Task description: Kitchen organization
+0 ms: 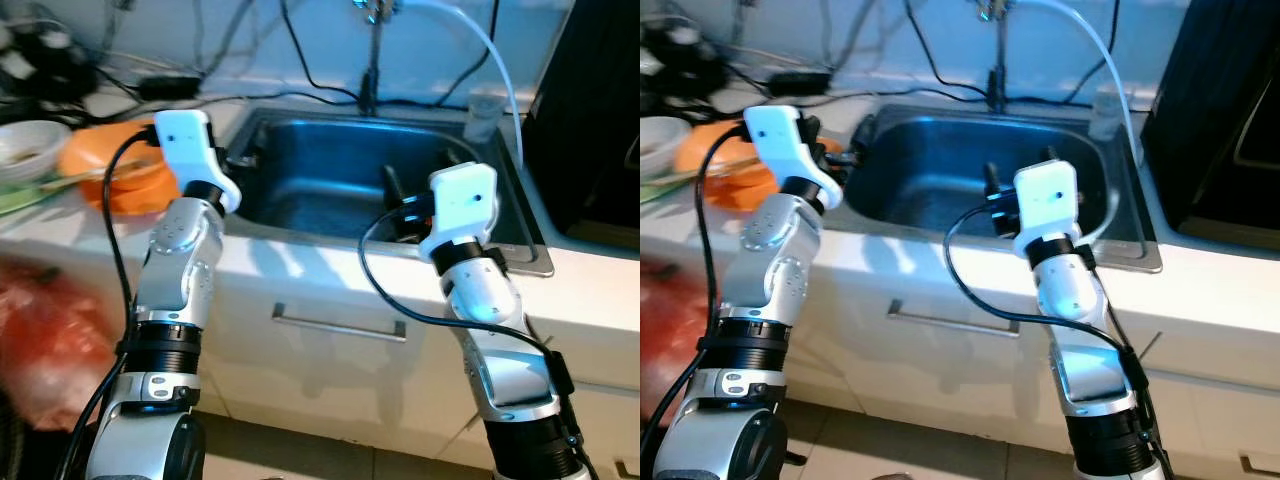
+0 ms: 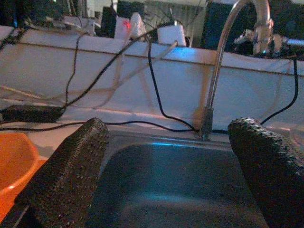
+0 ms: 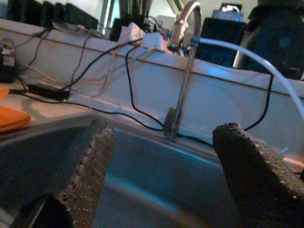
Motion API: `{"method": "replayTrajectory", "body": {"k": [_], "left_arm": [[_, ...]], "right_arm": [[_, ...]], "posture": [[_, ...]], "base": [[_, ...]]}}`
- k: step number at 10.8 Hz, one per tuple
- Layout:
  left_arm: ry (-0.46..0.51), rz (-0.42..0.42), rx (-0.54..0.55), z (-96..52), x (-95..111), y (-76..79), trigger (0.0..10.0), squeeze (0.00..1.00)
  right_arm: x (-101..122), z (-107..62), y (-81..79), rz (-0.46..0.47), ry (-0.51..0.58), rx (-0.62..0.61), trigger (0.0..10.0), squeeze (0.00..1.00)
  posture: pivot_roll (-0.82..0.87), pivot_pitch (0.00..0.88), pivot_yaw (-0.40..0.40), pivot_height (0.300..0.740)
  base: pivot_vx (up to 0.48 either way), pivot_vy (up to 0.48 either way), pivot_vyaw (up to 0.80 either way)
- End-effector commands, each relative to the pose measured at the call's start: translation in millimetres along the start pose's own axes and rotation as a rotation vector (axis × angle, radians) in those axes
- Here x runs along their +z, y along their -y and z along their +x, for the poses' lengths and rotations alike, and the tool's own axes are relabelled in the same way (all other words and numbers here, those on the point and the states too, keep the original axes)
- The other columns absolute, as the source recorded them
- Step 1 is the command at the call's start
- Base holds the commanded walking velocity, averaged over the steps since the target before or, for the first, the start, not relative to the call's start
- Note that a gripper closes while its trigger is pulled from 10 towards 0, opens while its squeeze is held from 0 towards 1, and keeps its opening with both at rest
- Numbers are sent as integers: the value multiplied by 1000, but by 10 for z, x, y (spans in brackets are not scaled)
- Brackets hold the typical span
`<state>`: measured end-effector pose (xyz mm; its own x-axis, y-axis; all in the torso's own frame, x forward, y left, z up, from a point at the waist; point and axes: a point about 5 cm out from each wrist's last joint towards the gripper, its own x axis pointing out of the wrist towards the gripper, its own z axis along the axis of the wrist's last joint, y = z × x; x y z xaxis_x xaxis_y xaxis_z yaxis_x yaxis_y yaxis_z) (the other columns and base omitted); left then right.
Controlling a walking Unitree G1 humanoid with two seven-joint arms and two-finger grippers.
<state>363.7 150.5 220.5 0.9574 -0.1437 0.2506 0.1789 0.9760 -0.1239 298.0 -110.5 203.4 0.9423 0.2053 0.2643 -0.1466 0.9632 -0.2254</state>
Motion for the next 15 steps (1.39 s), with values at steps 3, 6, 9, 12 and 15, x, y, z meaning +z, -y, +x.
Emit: {"method": "replayTrajectory", "body": {"k": [3,6,9,12,15], "left_arm": [[-13,-7,-25,22,20,29,10000,0],[-30,-6,-21,23,-7,21,10000,0],[-40,-3,-35,10,-31,41,10000,0],[-43,10,-49,9,-30,56,10000,0],[-59,28,-21,13,-57,21,10000,0]], "right_arm": [[30,7,28,1,11,-10,10000,0],[28,7,33,3,9,-15,10000,0],[25,1,32,3,7,-17,10000,0],[19,-7,29,3,5,-20,10000,0],[15,-5,26,4,4,-19,10000,0]], "posture": [[5,0,48,740],[4,0,49,740],[4,0,51,740],[4,0,55,740],[7,0,54,740]], "base": [[0,116,0],[0,354,0],[0,160,0],[0,0,0],[0,0,0]]}}
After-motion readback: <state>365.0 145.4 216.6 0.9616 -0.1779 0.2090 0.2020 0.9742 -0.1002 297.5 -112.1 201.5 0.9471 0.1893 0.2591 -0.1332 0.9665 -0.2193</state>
